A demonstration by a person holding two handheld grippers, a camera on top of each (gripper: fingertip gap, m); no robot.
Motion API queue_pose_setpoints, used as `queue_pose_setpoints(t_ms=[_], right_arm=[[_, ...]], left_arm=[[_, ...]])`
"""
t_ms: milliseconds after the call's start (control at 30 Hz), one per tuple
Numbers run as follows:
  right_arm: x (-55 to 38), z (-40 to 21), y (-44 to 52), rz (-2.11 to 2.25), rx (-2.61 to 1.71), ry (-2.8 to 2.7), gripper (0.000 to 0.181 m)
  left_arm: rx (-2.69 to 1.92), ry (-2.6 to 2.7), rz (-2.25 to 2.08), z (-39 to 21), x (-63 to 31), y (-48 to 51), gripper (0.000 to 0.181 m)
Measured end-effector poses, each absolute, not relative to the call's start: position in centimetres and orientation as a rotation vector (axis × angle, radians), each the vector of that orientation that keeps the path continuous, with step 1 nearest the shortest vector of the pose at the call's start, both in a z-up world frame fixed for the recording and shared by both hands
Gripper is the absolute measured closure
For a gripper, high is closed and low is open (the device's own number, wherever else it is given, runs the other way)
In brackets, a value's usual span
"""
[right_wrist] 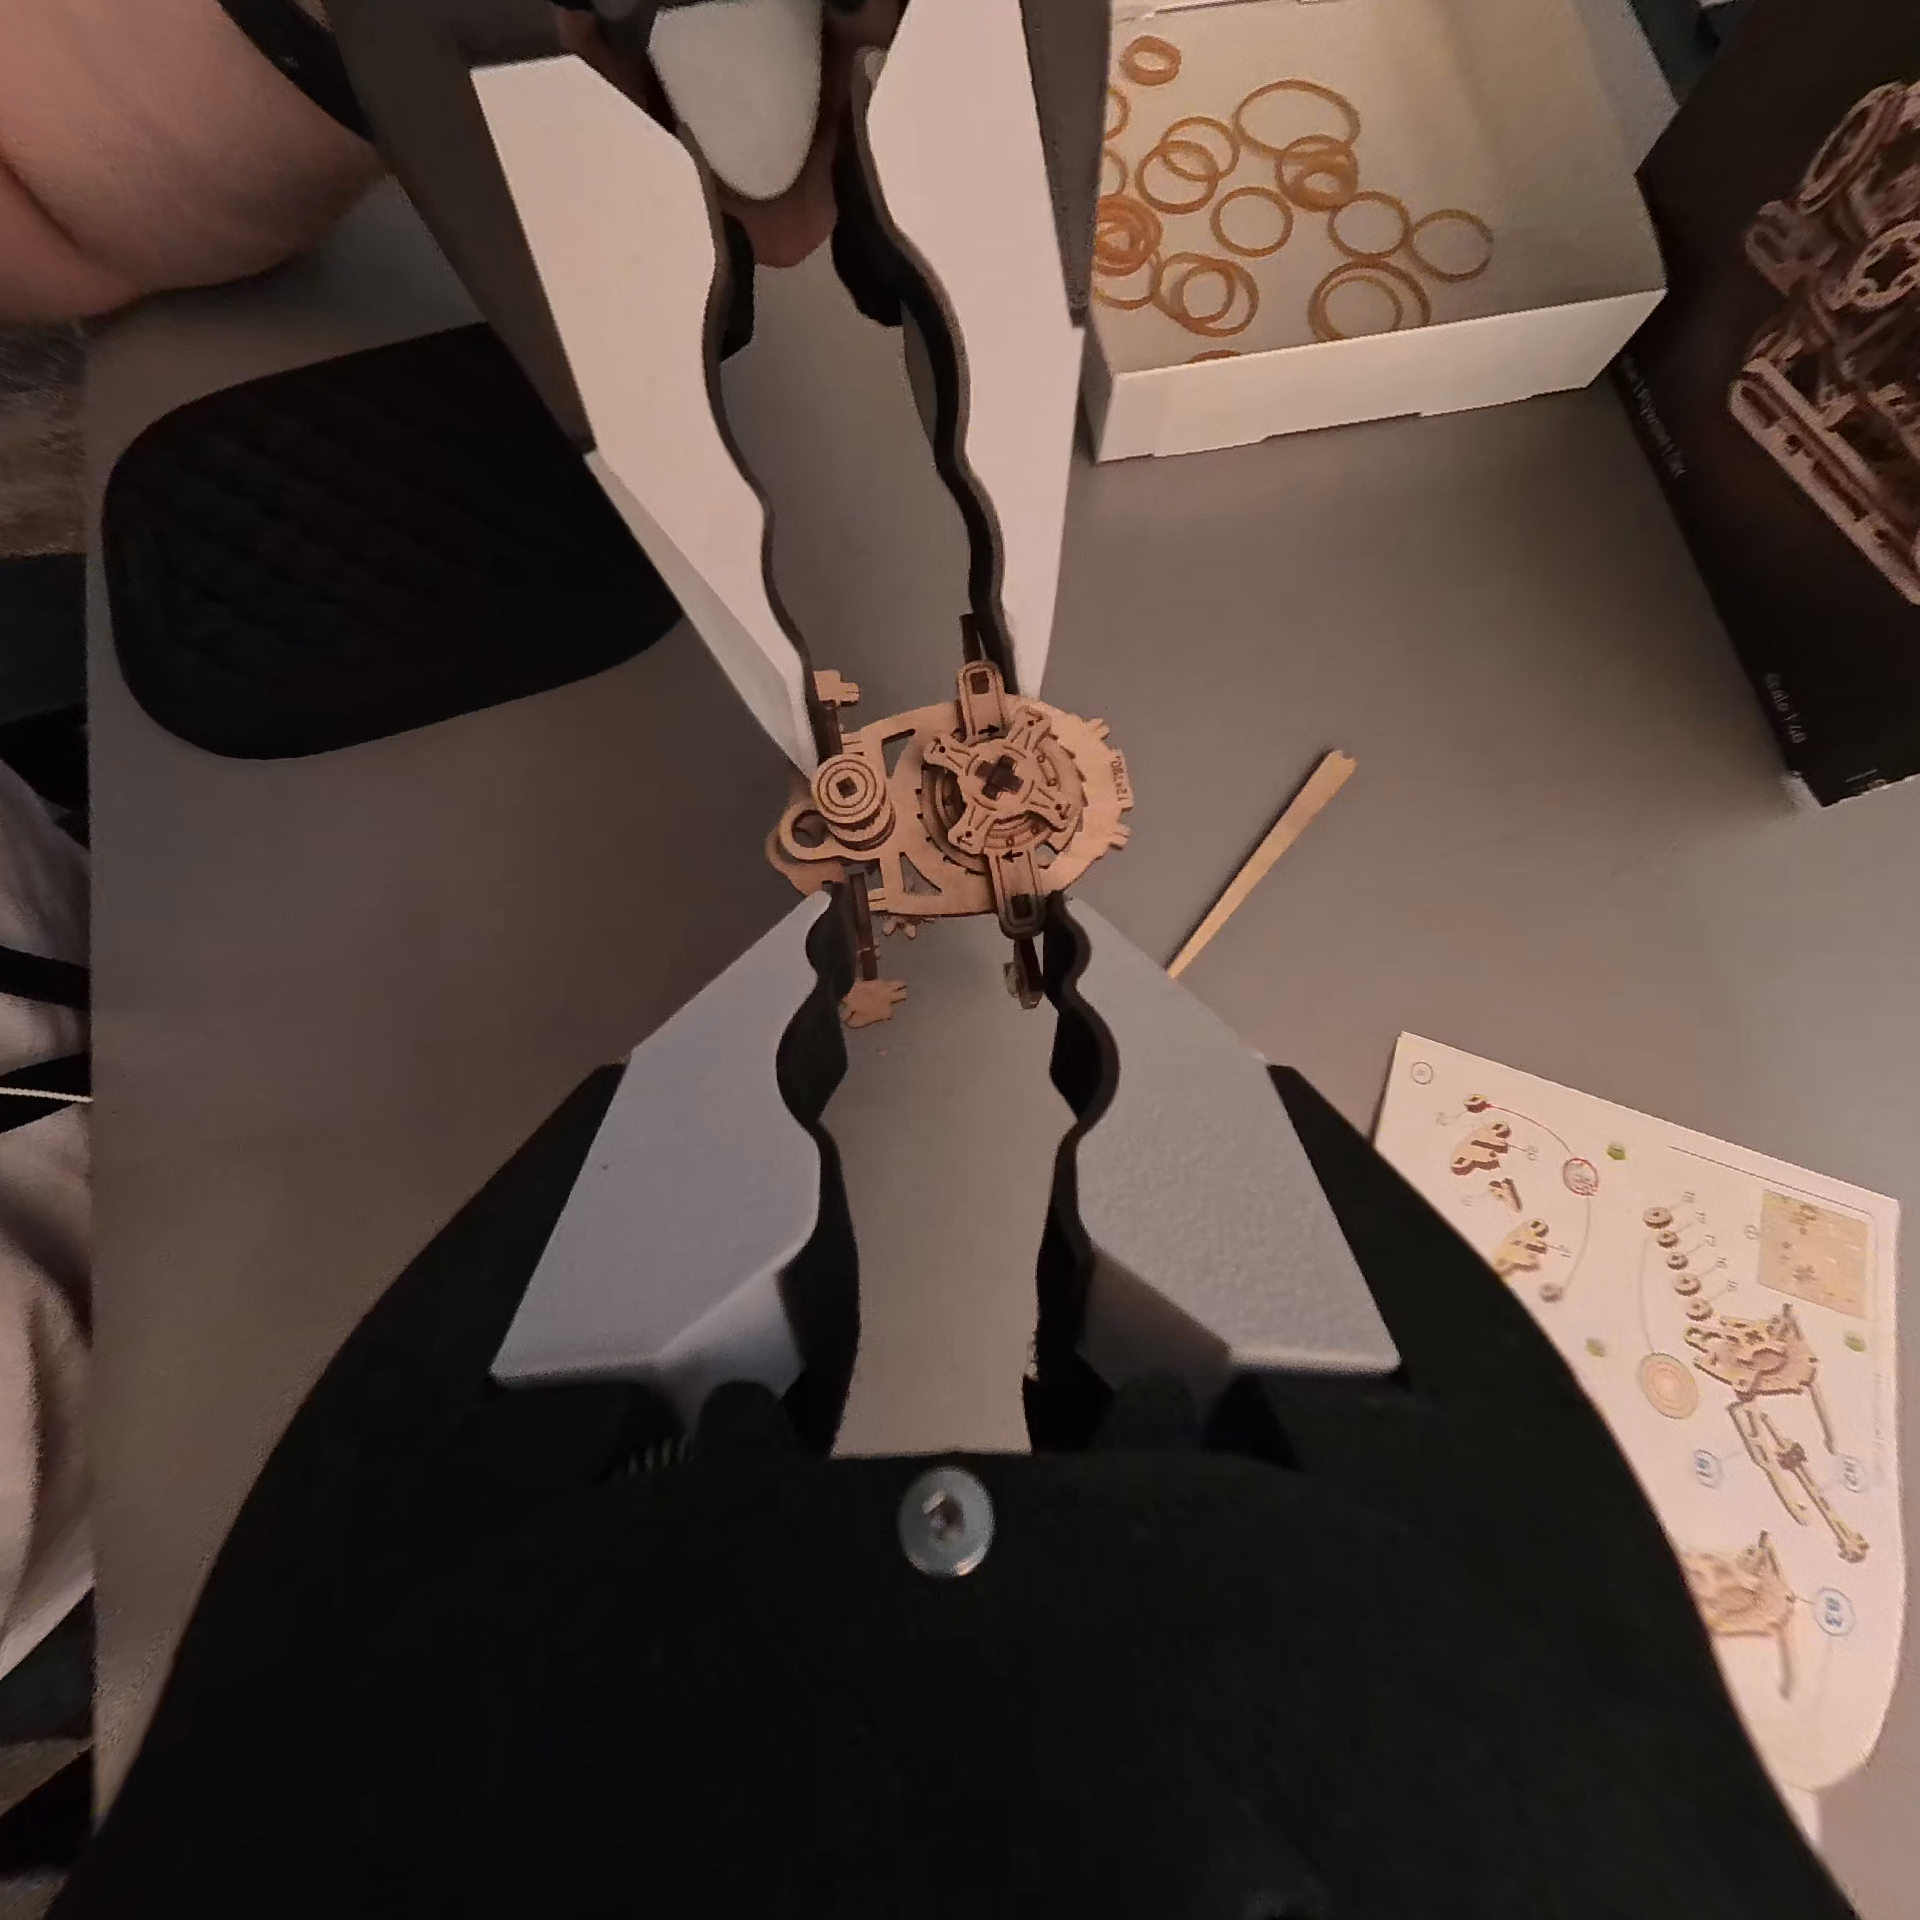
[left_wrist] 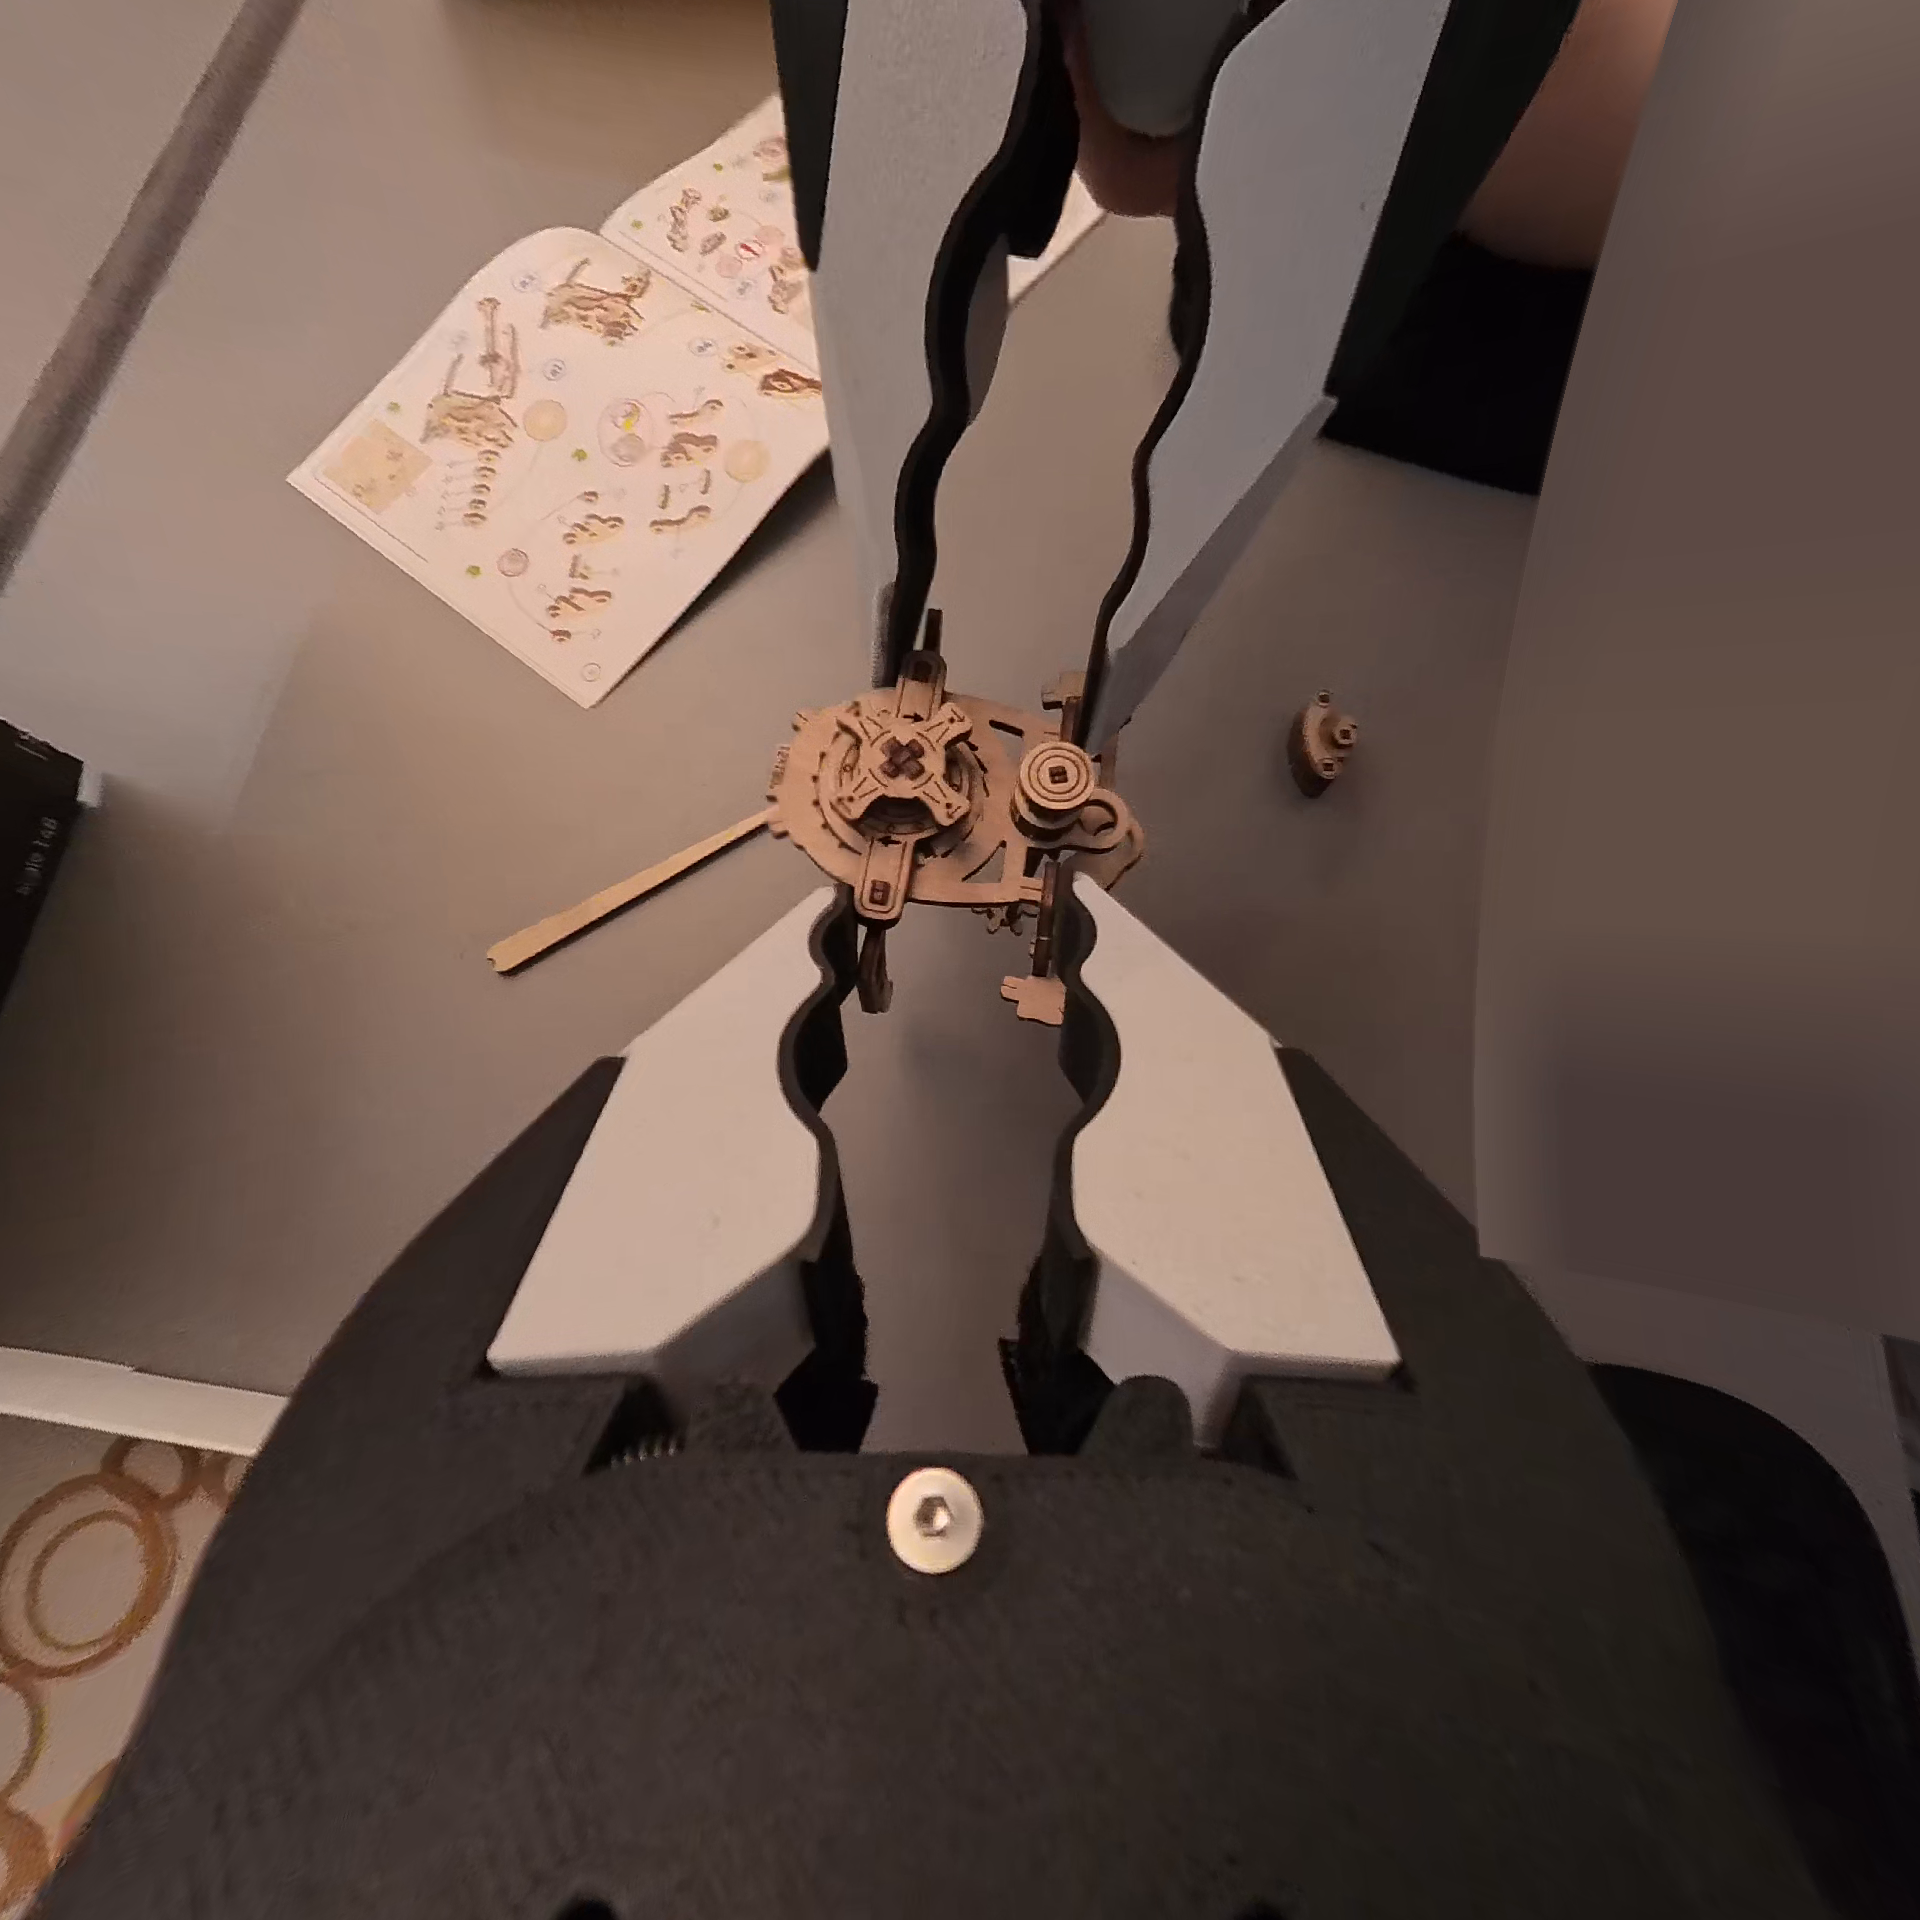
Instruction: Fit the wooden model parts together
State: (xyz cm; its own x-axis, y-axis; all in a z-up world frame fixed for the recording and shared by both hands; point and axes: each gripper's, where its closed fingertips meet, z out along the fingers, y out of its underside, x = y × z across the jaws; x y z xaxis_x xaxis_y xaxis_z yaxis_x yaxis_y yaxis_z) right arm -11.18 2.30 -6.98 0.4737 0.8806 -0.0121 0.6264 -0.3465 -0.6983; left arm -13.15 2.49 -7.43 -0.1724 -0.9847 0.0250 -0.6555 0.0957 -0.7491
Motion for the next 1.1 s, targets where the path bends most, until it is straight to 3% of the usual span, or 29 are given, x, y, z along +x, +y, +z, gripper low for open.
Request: queue_pose_setpoints(t_ms=[600,1100], right_arm=[[-10.3,-5.8,4.5,0.113,-1.472,-1.420,0.147],[-10.1,-9.8,6.6,0.131,-1.556,-1.383,0.142]], left_arm=[[-1.137,1.797,-0.353,-6.4,-12.2,5.0,0.145],[-1.223,1.803,-0.306,-9.8,-12.0,6.4,0.145]])
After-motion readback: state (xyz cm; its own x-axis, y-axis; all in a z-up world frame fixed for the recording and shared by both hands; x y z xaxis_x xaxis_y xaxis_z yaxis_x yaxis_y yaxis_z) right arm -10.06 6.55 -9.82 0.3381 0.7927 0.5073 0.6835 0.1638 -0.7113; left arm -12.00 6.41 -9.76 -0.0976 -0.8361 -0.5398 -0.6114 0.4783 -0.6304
